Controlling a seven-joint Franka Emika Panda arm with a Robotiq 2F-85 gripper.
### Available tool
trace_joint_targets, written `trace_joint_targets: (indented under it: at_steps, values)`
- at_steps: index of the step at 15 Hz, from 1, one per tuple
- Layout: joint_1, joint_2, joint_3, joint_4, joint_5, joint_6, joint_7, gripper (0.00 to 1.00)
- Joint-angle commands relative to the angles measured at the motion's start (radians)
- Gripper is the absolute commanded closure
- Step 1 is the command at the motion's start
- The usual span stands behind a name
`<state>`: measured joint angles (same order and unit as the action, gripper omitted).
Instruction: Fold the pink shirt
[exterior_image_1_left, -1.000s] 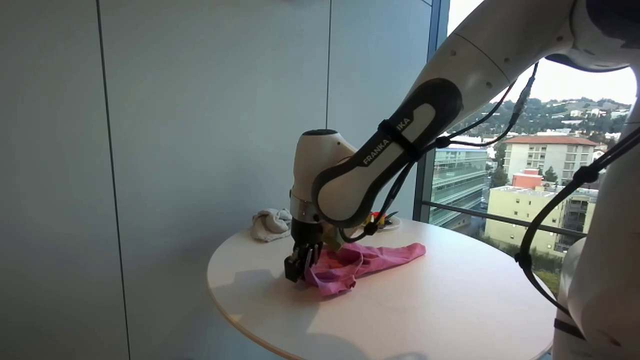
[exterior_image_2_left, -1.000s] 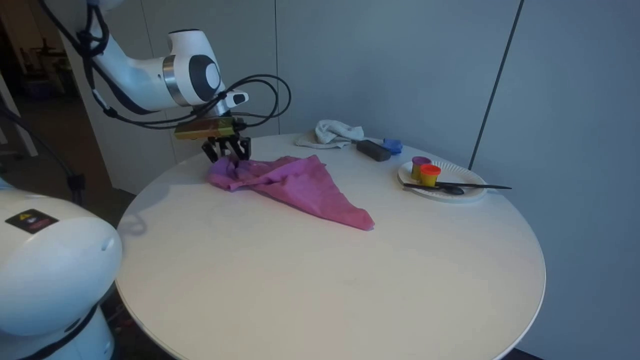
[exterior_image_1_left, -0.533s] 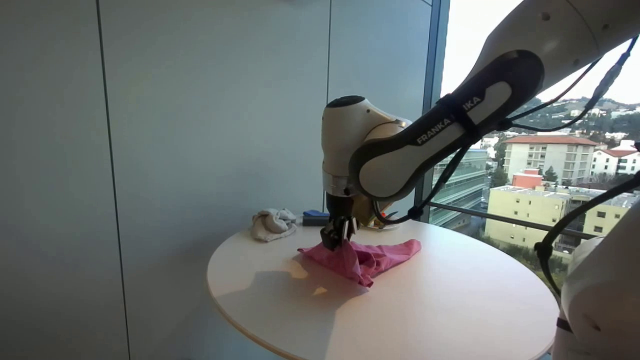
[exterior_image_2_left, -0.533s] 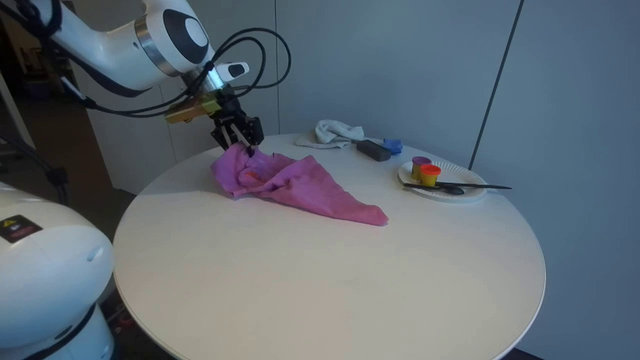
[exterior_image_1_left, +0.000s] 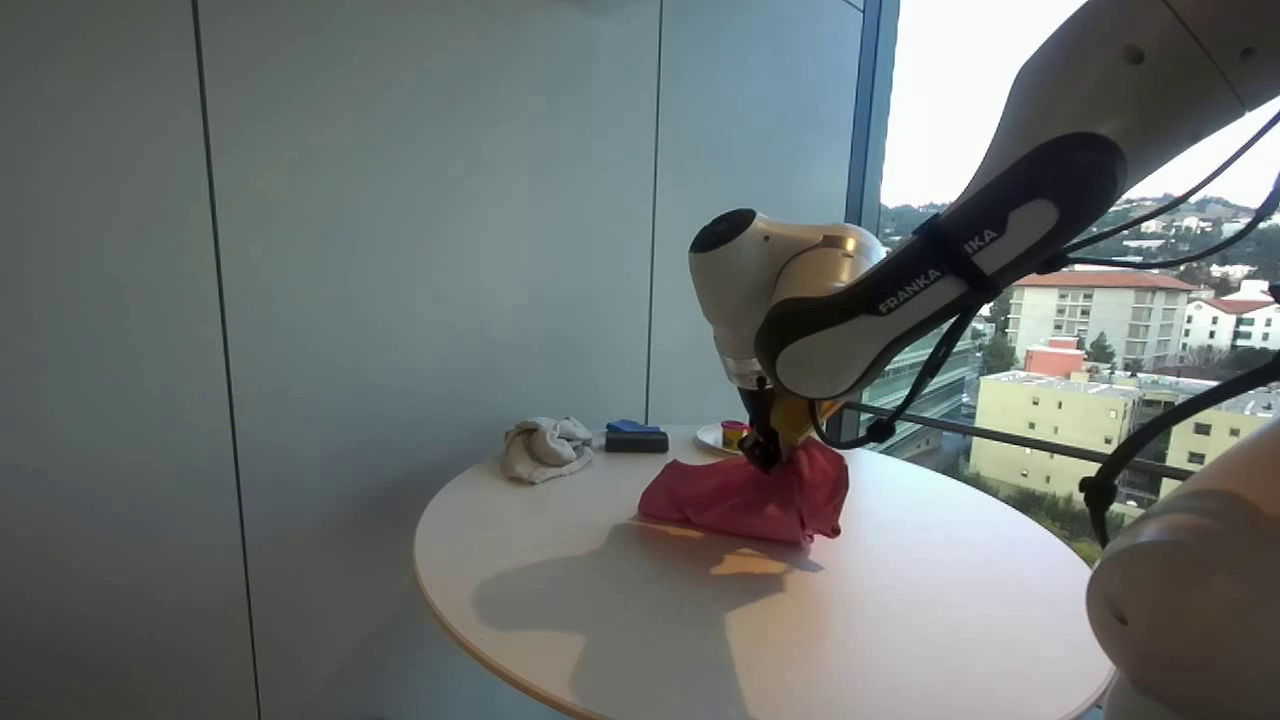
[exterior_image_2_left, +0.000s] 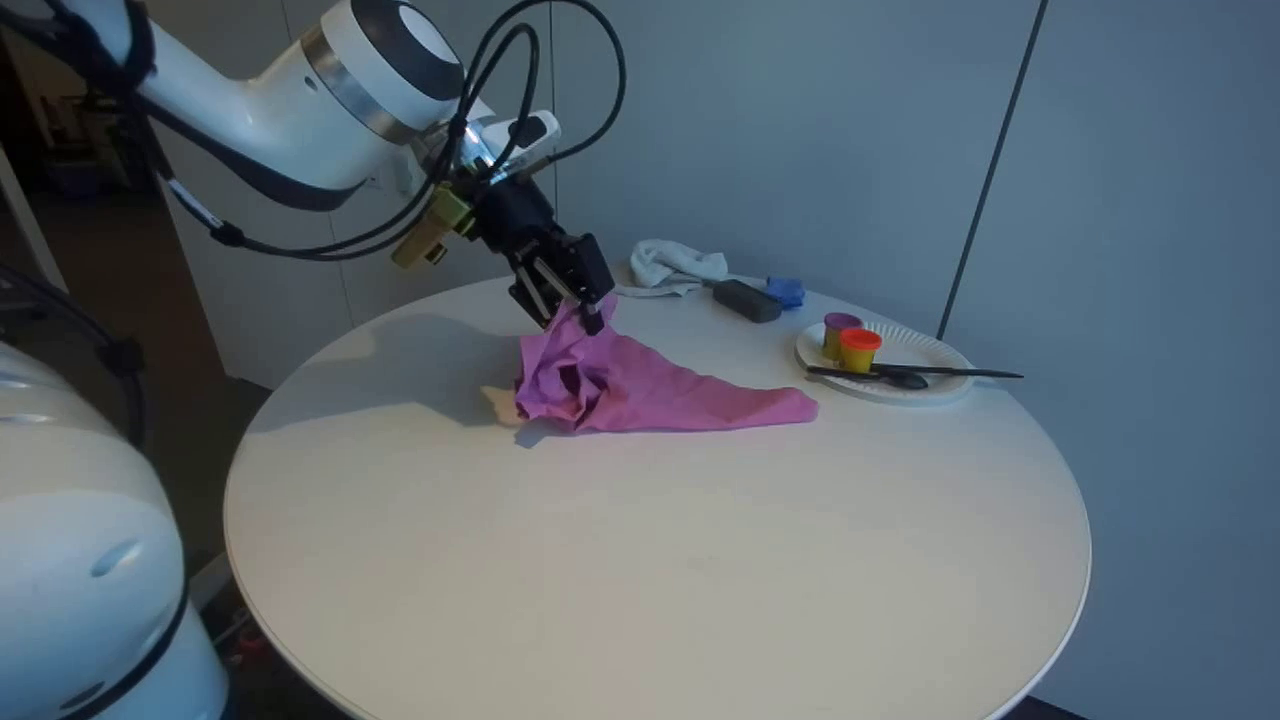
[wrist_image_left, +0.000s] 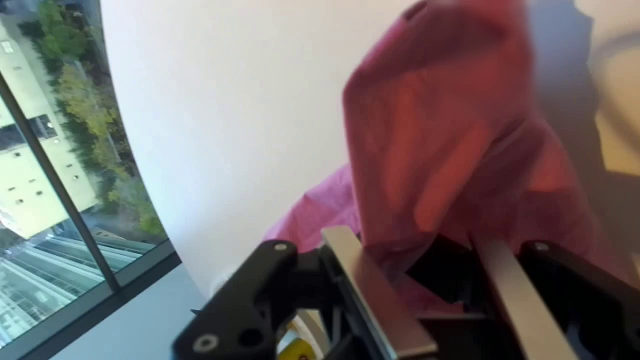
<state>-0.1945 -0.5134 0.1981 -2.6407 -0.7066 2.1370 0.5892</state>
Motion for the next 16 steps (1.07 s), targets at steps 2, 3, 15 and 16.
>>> trace_joint_targets:
  at_steps: [2, 3, 15, 16]
  values:
    - [-0.071, 0.124, -0.022, 0.143, -0.207, -0.145, 0.159, 0.91]
    - [-0.063, 0.169, -0.041, 0.176, -0.238, -0.162, 0.176, 0.91]
    - [0.11, 0.382, -0.163, 0.286, -0.221, 0.108, 0.247, 0.0]
    - [0.13, 0.358, -0.157, 0.279, -0.165, 0.085, 0.215, 0.0]
